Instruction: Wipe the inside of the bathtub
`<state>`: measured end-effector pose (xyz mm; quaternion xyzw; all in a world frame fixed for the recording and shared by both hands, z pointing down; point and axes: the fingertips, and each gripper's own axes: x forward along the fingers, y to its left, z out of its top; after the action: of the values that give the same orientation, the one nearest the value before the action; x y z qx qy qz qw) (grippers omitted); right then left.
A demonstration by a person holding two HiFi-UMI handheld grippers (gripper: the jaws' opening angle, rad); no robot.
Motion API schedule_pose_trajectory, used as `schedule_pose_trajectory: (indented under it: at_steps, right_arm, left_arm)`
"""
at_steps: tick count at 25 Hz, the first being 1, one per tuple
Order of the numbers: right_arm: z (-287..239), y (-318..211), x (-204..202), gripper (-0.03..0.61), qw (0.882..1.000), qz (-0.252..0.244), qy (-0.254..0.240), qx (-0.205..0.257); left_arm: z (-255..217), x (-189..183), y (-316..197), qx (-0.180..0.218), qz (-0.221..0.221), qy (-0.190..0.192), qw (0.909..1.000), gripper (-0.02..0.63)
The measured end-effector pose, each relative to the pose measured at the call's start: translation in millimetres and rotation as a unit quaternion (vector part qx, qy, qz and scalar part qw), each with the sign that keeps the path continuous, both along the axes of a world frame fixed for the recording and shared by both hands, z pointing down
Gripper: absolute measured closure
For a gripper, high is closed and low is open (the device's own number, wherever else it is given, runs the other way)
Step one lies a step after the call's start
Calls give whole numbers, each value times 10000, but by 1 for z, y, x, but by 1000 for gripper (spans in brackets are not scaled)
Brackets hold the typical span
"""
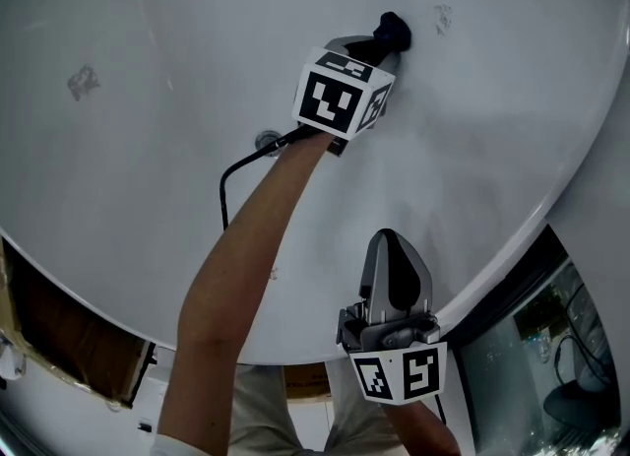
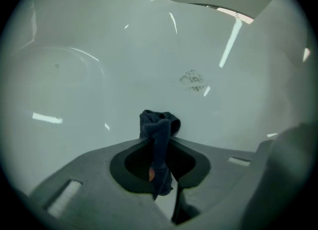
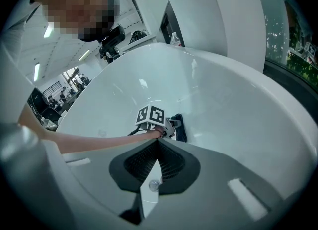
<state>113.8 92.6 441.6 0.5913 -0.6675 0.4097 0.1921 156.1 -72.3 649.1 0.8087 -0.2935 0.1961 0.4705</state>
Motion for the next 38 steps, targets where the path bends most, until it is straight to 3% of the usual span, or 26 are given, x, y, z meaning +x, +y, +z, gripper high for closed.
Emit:
schedule_pose_trajectory:
  at_steps: [6,14,38]
  right_arm:
    - [4,2,-4,572,10000,-16,-35,-15]
    - [-4,4,-11,572,9999,-144,9,9]
    - [-85,16,-32,572,9974,-247,-103,667]
  left_arm:
    - [29,-19,18,-239,-173,-210,9993,555]
    - [23,-44,25,-501,-596,-26,9970,555]
    - [-131,-16,73,-9,-50,667,9978,555]
